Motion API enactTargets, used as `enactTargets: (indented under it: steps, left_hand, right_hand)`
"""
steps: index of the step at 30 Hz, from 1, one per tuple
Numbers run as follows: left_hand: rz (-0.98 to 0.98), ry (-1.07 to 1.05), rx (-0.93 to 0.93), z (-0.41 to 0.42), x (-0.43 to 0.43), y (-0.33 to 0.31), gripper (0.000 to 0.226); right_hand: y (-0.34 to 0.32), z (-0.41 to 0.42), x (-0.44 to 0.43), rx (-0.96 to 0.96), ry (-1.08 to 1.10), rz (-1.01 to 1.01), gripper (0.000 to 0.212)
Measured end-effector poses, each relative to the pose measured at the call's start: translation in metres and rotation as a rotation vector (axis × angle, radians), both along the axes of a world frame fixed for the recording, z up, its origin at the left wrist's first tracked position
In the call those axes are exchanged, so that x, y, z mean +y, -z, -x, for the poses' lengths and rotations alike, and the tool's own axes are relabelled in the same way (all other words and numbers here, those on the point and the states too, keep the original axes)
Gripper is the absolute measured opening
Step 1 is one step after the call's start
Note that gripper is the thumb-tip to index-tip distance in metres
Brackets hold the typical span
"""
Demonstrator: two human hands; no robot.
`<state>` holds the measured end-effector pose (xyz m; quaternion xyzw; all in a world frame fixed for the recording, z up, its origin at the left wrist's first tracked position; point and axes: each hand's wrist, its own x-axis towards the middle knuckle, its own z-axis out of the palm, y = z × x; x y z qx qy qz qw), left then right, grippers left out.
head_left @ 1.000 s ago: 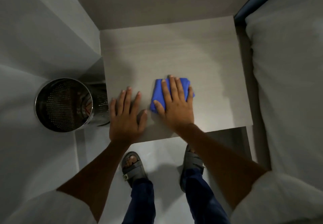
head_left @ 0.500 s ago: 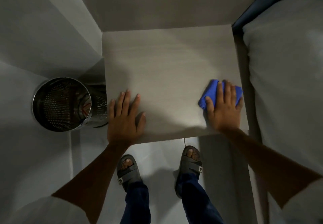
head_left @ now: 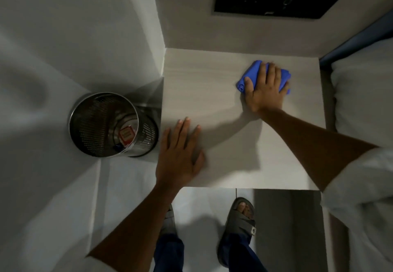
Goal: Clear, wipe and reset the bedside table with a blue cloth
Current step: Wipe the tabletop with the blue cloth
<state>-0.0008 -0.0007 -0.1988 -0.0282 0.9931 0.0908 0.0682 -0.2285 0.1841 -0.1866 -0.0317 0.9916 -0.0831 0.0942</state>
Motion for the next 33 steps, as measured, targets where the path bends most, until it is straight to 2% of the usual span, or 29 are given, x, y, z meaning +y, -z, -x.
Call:
enactTargets:
  steps: [5,8,12,14,21,23,27,33]
  left_hand:
    - [-0.068,-0.033,0.058,-0.004,-0.004,0.002,0.062]
    - [-0.100,-0.043,0.099,-0.005,-0.008,0.003,0.058]
    - [-0.100,-0.023,0.109,-0.013,-0.016,0.006,0.058]
    - [-0.069,0.012,0.120,-0.017,-0.019,0.007,0.060]
    - [-0.021,0.020,0.025,-0.018,-0.015,0.000,0.066]
    - [-0.027,0.009,0.024,-0.017,-0.014,-0.002,0.065]
    - [-0.026,0.021,0.032,-0.017,-0.014,-0.002,0.065]
    - [-0.044,0.055,0.016,-0.018,-0.015,-0.004,0.062]
  right_hand:
    - [0.000,-0.002,-0.102,-0.004,-0.138,0.003,0.070]
    - [-0.003,-0.021,-0.159,-0.007,-0.300,0.016,0.068]
    - [-0.007,-0.035,-0.162,-0.030,-0.539,0.038,0.066]
    - [-0.007,-0.021,-0.130,-0.028,-0.493,0.038,0.065]
    - [-0.010,0.035,0.055,-0.068,0.063,-0.076,0.068]
    - [-0.012,0.039,0.092,-0.077,0.150,-0.083,0.070]
    - [-0.010,0.009,0.091,-0.050,0.196,-0.057,0.069]
    - [-0.001,-0.059,0.005,-0.017,-0.059,-0.016,0.067]
